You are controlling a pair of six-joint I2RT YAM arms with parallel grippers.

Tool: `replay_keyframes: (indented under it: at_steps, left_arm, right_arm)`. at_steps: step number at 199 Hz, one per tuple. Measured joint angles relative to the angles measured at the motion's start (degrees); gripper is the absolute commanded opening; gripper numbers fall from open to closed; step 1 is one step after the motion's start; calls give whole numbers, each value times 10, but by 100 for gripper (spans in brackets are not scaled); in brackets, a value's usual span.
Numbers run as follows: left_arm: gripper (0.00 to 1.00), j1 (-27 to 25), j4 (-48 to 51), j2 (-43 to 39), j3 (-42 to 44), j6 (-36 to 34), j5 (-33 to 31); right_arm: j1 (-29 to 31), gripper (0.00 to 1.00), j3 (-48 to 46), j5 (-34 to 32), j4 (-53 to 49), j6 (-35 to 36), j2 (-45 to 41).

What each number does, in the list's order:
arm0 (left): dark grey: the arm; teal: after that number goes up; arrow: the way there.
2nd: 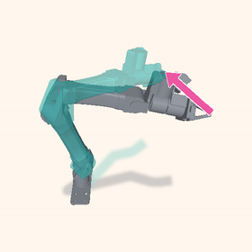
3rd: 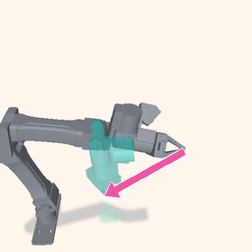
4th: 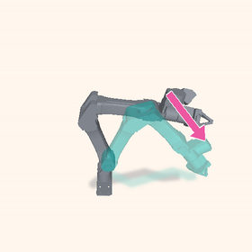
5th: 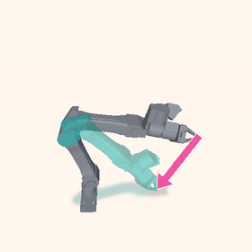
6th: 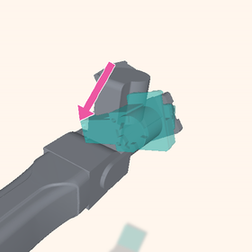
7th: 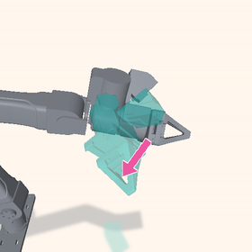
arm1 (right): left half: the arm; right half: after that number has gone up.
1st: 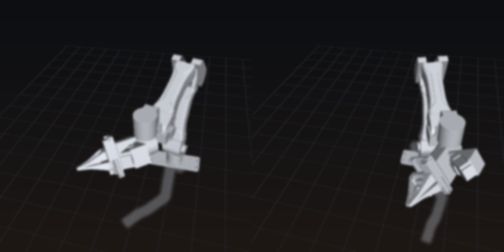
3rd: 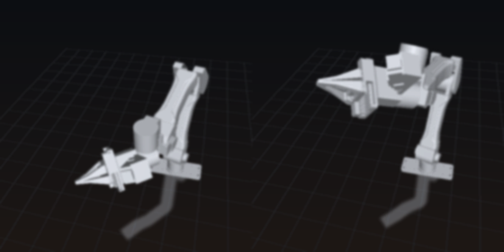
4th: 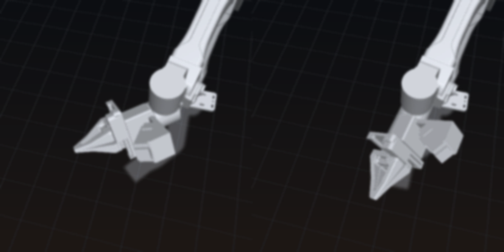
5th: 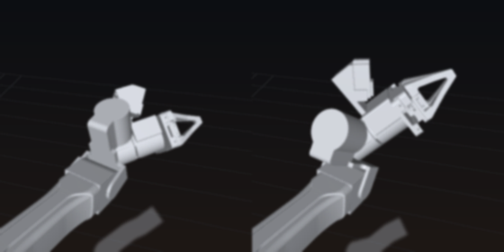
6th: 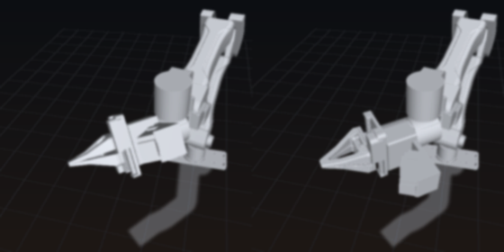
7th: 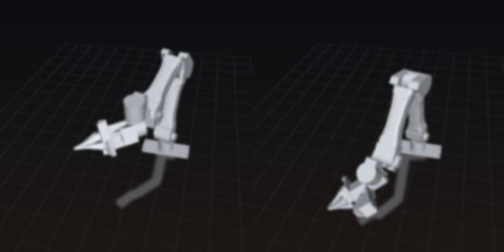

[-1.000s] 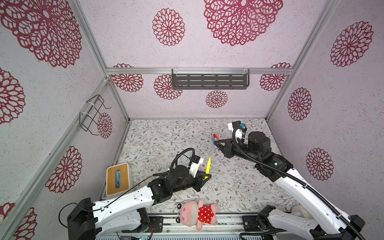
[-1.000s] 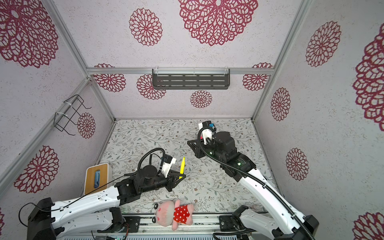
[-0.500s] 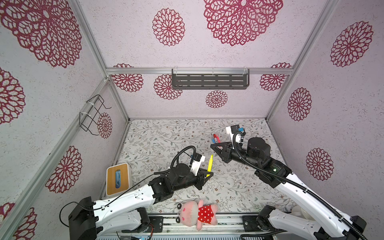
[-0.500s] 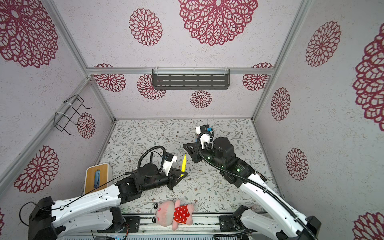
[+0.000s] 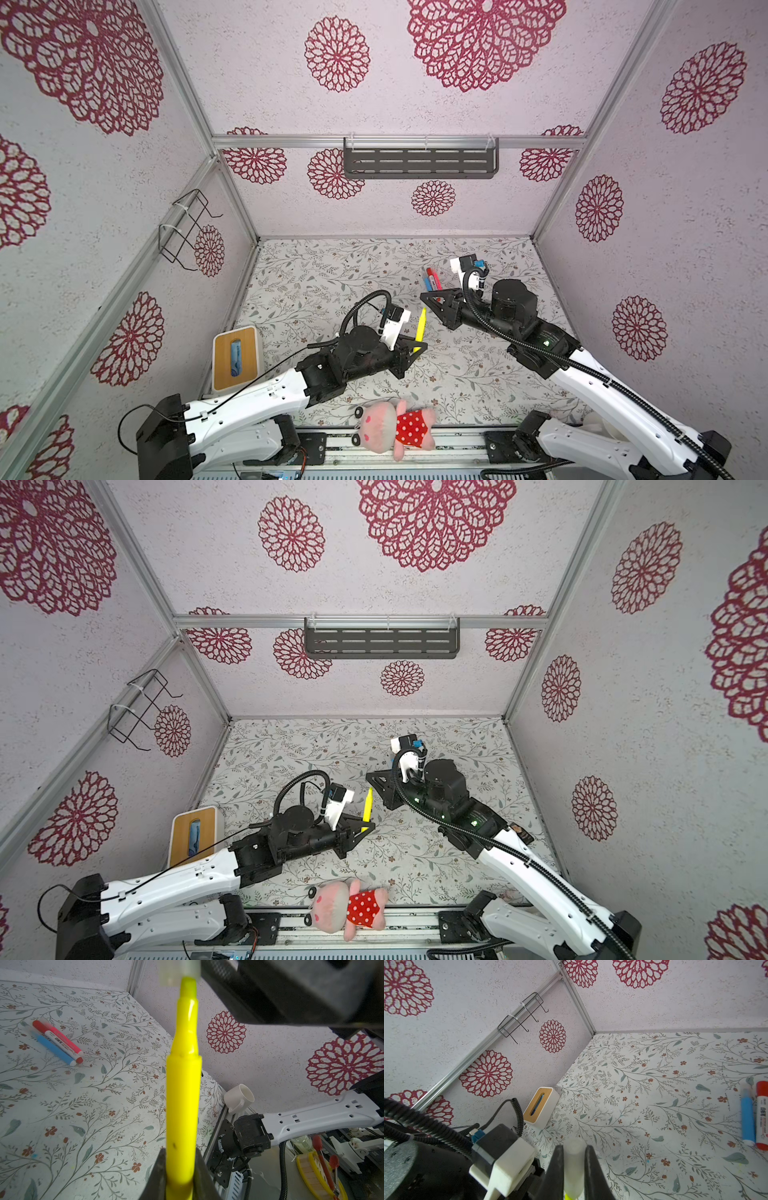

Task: Insert the pens into the pen caps
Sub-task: 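Push the clear cap down onto the highlighter tip with the right gripper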

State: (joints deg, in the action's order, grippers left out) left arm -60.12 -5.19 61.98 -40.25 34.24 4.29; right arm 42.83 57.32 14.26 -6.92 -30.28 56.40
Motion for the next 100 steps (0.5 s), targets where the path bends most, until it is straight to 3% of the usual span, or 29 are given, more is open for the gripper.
replay_keyframes:
  at_steps: [100]
  left_arm:
    - [0, 0, 4, -16, 0, -2, -17]
  right_arm:
    - [32, 5, -22, -16, 22, -9, -14]
